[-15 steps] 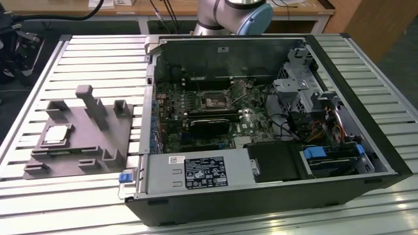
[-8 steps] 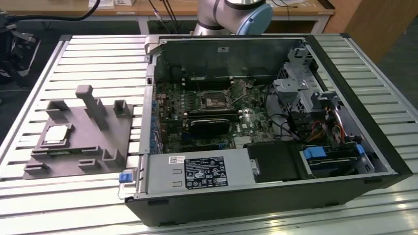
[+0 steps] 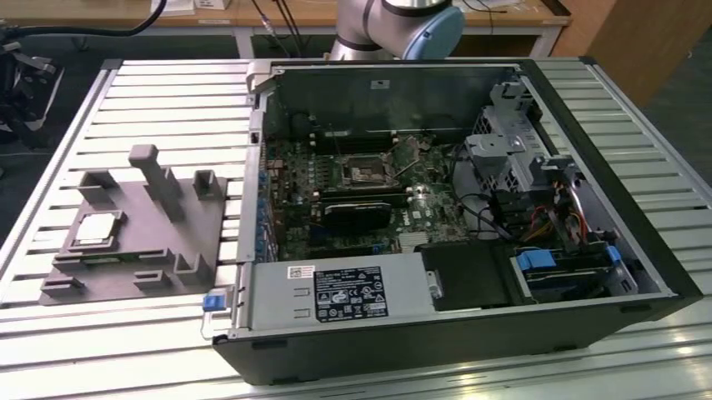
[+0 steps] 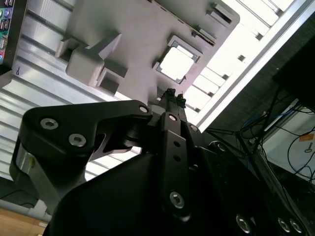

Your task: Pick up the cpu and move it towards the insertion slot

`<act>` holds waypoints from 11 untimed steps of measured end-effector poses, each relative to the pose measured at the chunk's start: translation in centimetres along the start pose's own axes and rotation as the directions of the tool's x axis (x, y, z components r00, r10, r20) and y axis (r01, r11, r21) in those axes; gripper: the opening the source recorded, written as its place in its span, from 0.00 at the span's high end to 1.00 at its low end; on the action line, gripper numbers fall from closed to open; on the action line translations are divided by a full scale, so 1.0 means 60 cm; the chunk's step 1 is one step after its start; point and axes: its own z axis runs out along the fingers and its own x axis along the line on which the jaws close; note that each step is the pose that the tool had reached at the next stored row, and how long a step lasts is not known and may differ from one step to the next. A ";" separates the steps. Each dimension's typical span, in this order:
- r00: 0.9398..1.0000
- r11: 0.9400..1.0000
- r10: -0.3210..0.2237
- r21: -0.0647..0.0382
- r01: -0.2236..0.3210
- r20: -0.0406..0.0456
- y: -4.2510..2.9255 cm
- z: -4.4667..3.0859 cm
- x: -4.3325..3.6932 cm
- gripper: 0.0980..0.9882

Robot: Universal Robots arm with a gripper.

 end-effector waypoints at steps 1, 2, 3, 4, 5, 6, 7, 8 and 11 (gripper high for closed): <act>1.000 1.000 0.000 0.000 0.000 0.000 0.000 0.000 0.001 0.99; 1.000 1.000 0.000 0.000 0.000 0.000 0.000 0.001 0.002 0.99; 1.000 1.000 0.000 0.000 0.000 0.000 0.000 0.001 0.003 0.99; 1.000 1.000 0.000 0.000 0.000 0.000 0.000 0.002 0.003 0.99; 1.000 1.000 0.000 0.000 0.000 0.000 0.000 0.002 0.004 0.99; 1.000 1.000 0.000 0.000 0.000 0.000 0.000 0.003 0.004 0.99; 1.000 1.000 0.000 0.000 0.000 0.000 0.000 0.004 0.005 0.99; 1.000 1.000 0.000 0.000 0.000 0.000 0.000 0.004 0.005 0.99; 1.000 1.000 0.000 0.000 0.000 0.000 0.000 0.007 0.006 0.99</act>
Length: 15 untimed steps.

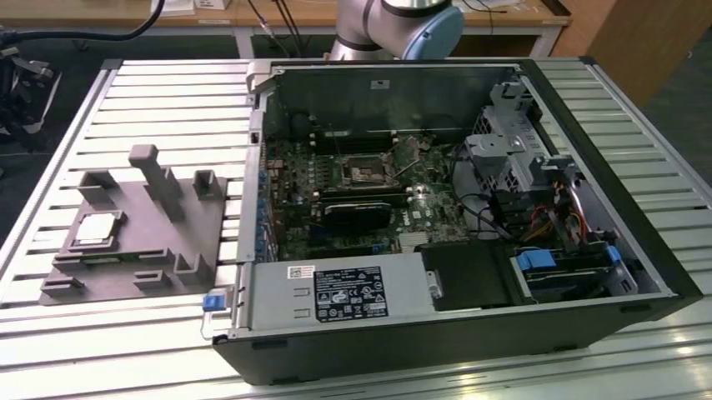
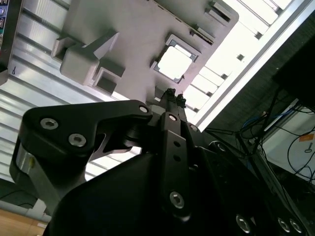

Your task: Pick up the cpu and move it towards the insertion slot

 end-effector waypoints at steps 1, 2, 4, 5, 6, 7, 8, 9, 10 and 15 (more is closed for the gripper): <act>1.000 1.000 0.000 0.000 0.000 0.000 0.000 0.001 0.000 0.99; 1.000 1.000 0.000 0.000 0.000 0.000 0.000 0.002 0.000 0.99; 1.000 1.000 0.000 0.000 0.000 0.000 0.000 0.003 0.001 0.99; 1.000 1.000 0.000 0.000 0.000 0.000 0.000 0.004 0.001 0.98; 1.000 1.000 0.000 0.000 0.000 0.000 0.000 0.005 0.001 0.92; 1.000 1.000 0.000 0.000 0.000 0.000 0.000 0.006 0.002 0.92; 1.000 1.000 0.000 0.000 0.000 0.000 0.000 0.006 0.003 0.85; 1.000 1.000 0.000 0.000 0.000 0.000 0.000 0.007 0.003 0.85; 1.000 1.000 0.000 0.000 0.000 0.000 0.000 0.008 0.004 0.71; 1.000 1.000 -0.003 0.003 0.003 0.000 -0.001 0.017 0.009 0.52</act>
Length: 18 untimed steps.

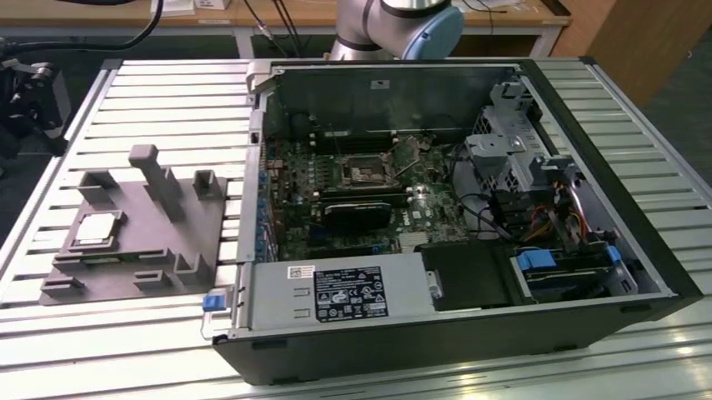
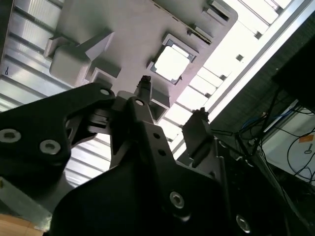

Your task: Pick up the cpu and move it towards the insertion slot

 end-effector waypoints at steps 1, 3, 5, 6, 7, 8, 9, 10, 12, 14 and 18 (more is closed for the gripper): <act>1.000 1.000 -0.001 0.001 0.001 0.000 0.000 0.003 0.000 0.45; 1.000 1.000 -0.004 0.003 0.004 0.000 0.000 0.008 0.001 0.39; 1.000 1.000 -0.005 0.003 0.005 0.000 0.000 0.014 0.002 0.32; 1.000 1.000 -0.006 0.003 0.006 0.000 -0.001 0.018 0.003 0.32; 1.000 1.000 -0.007 0.003 0.007 0.000 -0.001 0.020 0.003 0.32; 1.000 1.000 -0.007 0.003 0.007 0.000 -0.001 0.022 0.003 0.32; 1.000 1.000 -0.008 0.003 0.008 -0.001 -0.001 0.024 0.003 0.32; 1.000 1.000 -0.008 0.003 0.008 -0.001 -0.001 0.026 0.004 0.32; 1.000 1.000 -0.009 0.003 0.009 -0.001 -0.001 0.029 0.004 0.32; 1.000 1.000 -0.009 0.003 0.009 -0.001 -0.001 0.033 0.005 0.32; 1.000 1.000 -0.010 0.003 0.010 -0.001 -0.001 0.039 0.005 0.32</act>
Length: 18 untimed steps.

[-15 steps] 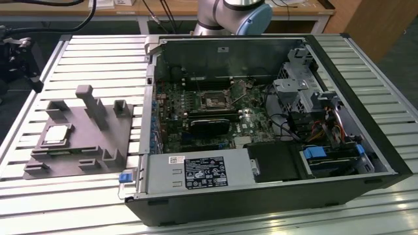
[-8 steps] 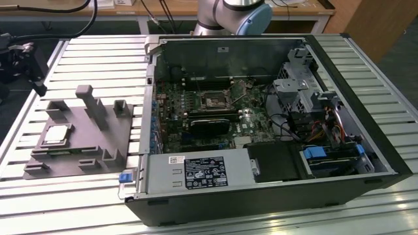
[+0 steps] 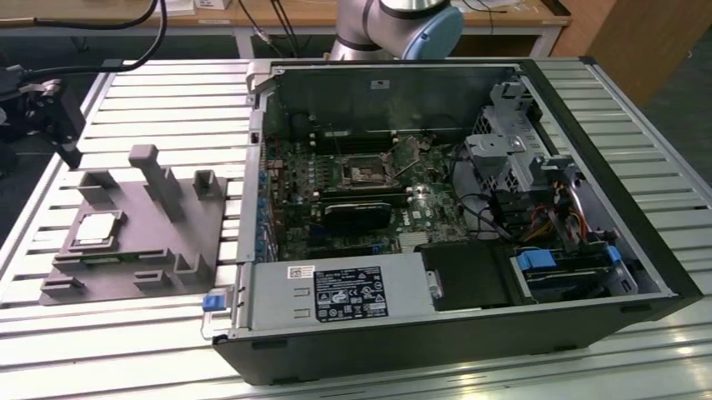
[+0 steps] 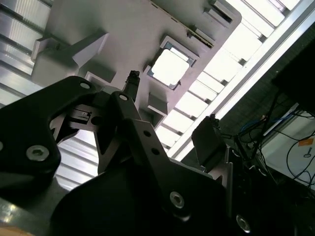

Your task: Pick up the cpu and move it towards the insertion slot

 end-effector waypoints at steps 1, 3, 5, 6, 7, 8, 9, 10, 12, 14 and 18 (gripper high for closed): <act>1.000 1.000 0.000 0.000 0.000 0.000 0.000 0.001 0.000 0.32; 1.000 1.000 -0.001 0.000 0.001 0.000 0.000 0.004 0.000 0.32; 1.000 1.000 -0.001 0.000 0.001 0.000 0.000 0.006 0.000 0.32; 1.000 1.000 -0.001 0.000 0.001 0.000 0.000 0.008 0.000 0.32; 1.000 1.000 -0.002 0.000 0.002 0.000 0.000 0.009 0.001 0.32; 1.000 1.000 -0.002 0.000 0.002 0.000 0.000 0.010 0.001 0.32; 1.000 1.000 -0.002 0.000 0.002 0.000 0.000 0.011 0.001 0.32; 1.000 1.000 -0.002 0.000 0.002 0.000 0.000 0.013 0.001 0.32; 1.000 1.000 -0.003 0.000 0.003 0.000 0.000 0.015 0.001 0.32; 1.000 1.000 -0.003 0.000 0.003 0.000 0.000 0.017 0.002 0.32; 1.000 1.000 -0.004 0.000 0.004 0.000 -0.001 0.023 0.003 0.32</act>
